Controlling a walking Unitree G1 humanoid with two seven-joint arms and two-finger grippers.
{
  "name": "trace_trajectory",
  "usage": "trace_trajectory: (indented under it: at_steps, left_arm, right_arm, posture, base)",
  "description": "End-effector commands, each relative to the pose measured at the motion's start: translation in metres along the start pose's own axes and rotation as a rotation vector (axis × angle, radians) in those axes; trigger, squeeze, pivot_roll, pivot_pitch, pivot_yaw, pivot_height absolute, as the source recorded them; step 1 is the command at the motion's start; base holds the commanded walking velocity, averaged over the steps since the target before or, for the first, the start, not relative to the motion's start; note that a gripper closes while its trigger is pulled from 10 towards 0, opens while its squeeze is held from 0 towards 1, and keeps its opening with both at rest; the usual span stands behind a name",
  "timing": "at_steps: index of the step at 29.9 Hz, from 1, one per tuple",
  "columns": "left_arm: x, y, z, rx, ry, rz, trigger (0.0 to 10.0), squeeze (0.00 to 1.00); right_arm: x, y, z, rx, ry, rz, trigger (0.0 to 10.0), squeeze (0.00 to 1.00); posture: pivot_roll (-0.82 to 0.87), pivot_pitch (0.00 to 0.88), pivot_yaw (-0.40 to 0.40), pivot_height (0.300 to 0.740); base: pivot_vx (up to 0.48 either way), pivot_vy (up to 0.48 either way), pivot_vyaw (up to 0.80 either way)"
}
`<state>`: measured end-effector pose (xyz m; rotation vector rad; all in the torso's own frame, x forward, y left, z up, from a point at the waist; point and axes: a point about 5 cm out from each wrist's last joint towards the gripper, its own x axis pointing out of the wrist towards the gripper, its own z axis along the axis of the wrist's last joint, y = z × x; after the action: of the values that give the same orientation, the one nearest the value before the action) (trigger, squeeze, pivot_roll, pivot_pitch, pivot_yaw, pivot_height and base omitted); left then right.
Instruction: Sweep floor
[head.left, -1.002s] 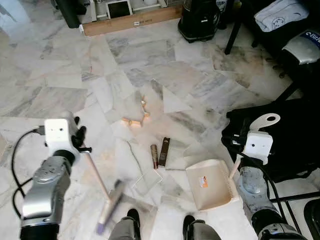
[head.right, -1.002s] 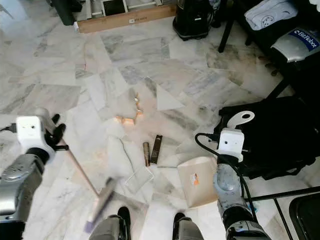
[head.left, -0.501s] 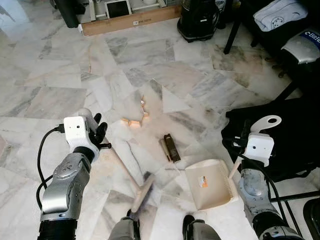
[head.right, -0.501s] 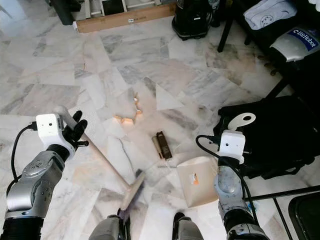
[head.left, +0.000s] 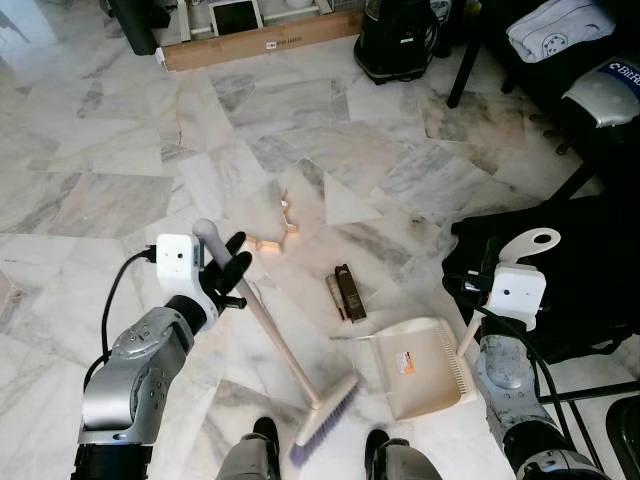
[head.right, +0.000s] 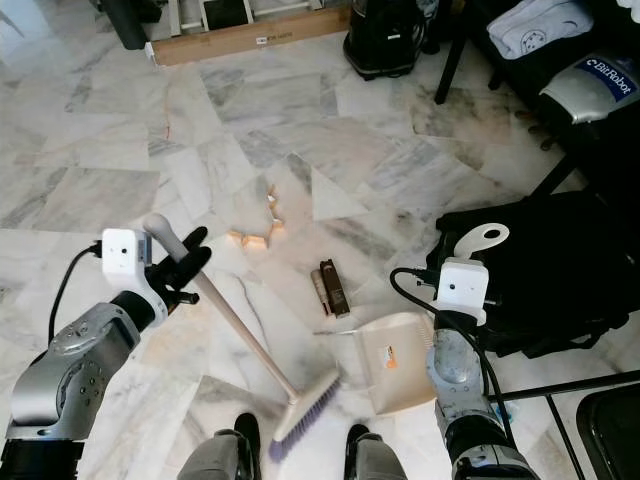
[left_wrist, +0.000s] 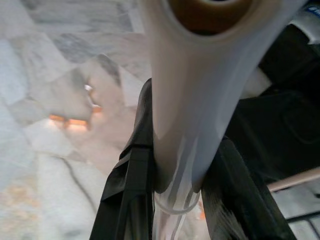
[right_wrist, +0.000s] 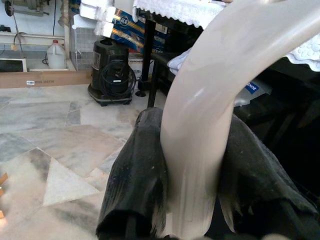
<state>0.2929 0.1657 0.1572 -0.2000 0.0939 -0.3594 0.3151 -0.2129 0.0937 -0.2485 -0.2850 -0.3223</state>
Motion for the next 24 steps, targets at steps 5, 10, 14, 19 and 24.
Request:
trace_trajectory:
  at_steps: [5,10,14,19,24]
  left_arm:
    - [-0.004,-0.012,0.014,-0.011,-0.033,-0.111,10.0,0.0]
    - [-0.01,-0.007,0.032,0.009,-0.072,-0.107,10.0,0.0]
    - [-0.013,-0.005,0.041,0.016,-0.092,-0.115,10.0,0.0]
    - [-0.016,0.011,0.057,0.045,-0.155,-0.023,10.0,0.0]
    - [-0.016,0.011,0.053,0.051,-0.15,0.009,10.0,0.0]
  right_arm:
    - [-0.015,0.004,-0.018,-0.026,0.107,0.043,10.0,0.0]
    - [-0.014,0.005,-0.018,-0.023,0.107,0.046,10.0,0.0]
    - [-0.014,0.005,-0.018,-0.023,0.108,0.047,10.0,0.0]
    - [-0.014,0.006,-0.018,-0.022,0.109,0.047,10.0,0.0]
    - [-0.014,0.006,-0.018,-0.02,0.109,0.048,10.0,0.0]
  posture:
    - [0.17,0.323,0.048,0.74]
    - [0.18,0.319,0.047,0.74]
    - [0.18,0.319,0.047,0.74]
    - [0.18,0.32,0.047,0.74]
    - [0.18,0.321,0.046,0.74]
  base:
    - [0.0,0.0,0.0]
    - [0.0,0.0,0.0]
    - [0.0,0.0,0.0]
    - [0.0,0.0,0.0]
    - [0.0,0.0,0.0]
